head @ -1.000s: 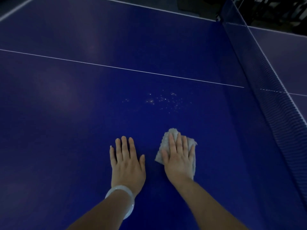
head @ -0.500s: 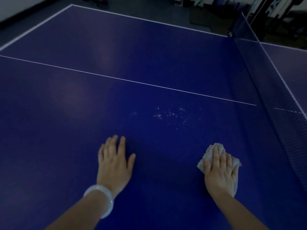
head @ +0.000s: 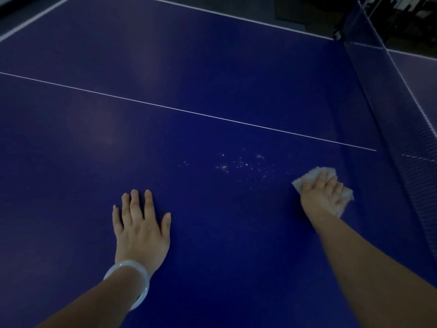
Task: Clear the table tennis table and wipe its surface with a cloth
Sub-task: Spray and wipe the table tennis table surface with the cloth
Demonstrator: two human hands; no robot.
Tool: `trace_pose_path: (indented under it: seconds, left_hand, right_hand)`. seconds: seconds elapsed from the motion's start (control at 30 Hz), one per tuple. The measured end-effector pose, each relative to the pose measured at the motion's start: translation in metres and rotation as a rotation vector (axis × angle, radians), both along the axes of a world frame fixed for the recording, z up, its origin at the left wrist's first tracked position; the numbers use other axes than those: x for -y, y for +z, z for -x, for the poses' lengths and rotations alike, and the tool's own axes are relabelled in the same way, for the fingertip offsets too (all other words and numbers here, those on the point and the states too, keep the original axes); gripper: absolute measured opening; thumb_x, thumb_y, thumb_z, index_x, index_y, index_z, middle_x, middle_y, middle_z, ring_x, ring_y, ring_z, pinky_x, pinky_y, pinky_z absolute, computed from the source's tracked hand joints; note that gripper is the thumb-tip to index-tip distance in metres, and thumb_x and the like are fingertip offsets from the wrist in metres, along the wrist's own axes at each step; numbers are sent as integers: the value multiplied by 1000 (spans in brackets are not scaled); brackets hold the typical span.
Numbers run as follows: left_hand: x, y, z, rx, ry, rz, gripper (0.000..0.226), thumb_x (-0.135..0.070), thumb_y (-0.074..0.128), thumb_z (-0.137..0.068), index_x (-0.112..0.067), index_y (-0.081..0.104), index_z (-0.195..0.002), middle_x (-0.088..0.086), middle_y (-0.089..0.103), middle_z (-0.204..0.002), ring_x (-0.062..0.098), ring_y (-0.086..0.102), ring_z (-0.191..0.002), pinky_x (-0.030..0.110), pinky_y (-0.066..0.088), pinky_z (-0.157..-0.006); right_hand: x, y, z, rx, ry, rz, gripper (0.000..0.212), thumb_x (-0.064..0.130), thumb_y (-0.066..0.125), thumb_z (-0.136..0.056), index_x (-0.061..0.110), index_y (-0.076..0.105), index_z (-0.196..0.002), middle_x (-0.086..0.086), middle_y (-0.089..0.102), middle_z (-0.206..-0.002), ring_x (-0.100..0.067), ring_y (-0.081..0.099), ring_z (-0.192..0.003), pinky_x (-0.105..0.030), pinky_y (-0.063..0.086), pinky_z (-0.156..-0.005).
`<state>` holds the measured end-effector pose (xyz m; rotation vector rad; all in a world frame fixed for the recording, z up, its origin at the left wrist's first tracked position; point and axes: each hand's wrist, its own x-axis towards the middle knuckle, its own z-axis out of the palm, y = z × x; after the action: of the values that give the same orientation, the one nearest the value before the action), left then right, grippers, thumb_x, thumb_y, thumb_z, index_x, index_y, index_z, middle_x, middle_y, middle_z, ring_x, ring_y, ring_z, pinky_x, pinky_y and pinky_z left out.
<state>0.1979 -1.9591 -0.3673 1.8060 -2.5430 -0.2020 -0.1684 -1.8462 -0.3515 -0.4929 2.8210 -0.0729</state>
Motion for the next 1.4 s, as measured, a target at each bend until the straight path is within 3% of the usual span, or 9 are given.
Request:
trace_pose_path:
  seconds: [0.2, 0.3, 0.4, 0.53, 0.67, 0.87, 1.07, 1.2, 1.4]
  left_hand:
    - [0, 3, 0, -12, 1, -12, 73, -55, 11, -96, -12, 12, -156, 16, 10, -161, 30, 1, -150, 49, 0, -122]
    - [0, 2, 0, -10, 0, -4, 75, -56, 7, -96, -11, 16, -155, 17, 14, -161, 30, 4, -150, 49, 0, -122]
    - [1, 2, 1, -1, -3, -7, 76, -57, 9, -94, -11, 18, -154, 17, 15, -160, 30, 5, -150, 49, 2, -122]
    - [0, 2, 1, 11, 5, -7, 76, -57, 9, -94, -12, 17, -154, 16, 15, -160, 29, 5, -150, 48, 1, -122]
    - [0, 3, 3, 23, 9, 9, 77, -58, 6, -93, -13, 15, -155, 15, 14, -161, 28, 3, -150, 47, 0, -122]
    - [0, 5, 4, 6, 15, 6, 78, -59, 5, -92, -15, 15, -155, 14, 14, -161, 27, 2, -150, 47, 1, -122]
    - [0, 2, 2, 8, 14, -8, 76, -59, 3, -94, -15, 8, -156, 13, 8, -162, 27, -2, -150, 47, -4, -122]
    - [0, 2, 3, 17, 12, -17, 75, -57, 5, -95, -14, 6, -156, 14, 7, -162, 28, -3, -150, 48, -3, -122]
    - [1, 4, 1, 28, 2, -22, 74, -57, -1, -95, -13, 0, -155, 15, 5, -162, 30, -2, -150, 49, -4, -121]
  right_hand:
    - [37, -15, -67, -54, 665, 149, 65, 43, 16, -103, 26, -24, -151, -2, -17, -162, -23, -9, -150, -49, -3, -122]
    - [21, -14, -25, -155, 473, 29, 75, 36, 34, -100, 21, -15, -154, -9, -10, -163, -31, 3, -148, -57, 9, -118]
    - [41, 4, 23, -9, 120, 96, 62, 39, 20, -103, 21, -8, -155, -11, -5, -163, -31, -1, -150, -58, 0, -118]
    - [110, 14, 49, 98, 90, 29, 59, 38, 16, -103, 22, -2, -156, -12, -8, -163, -34, -4, -149, -59, -2, -117]
    - [196, 21, -13, -6, 446, 38, 63, 44, 22, -88, 23, 35, -146, -11, 32, -150, -35, 34, -136, -55, 22, -109]
    - [188, -7, -111, 38, 1132, 43, 59, 51, 12, -101, 34, -11, -153, -1, -15, -163, -25, -15, -149, -55, -12, -117]
    - [99, -2, 4, -41, 469, 29, 59, 52, 18, -99, 39, -1, -153, -2, 4, -163, -29, 4, -148, -62, 6, -115]
    - [85, -6, -46, -101, 158, -78, 60, 47, 14, -101, 31, -9, -155, -8, -5, -163, -35, -4, -149, -65, 2, -114]
    - [121, -12, -185, -121, 898, 59, 63, 51, 13, -98, 31, -5, -155, -4, -5, -163, -30, -6, -149, -58, -6, -117]
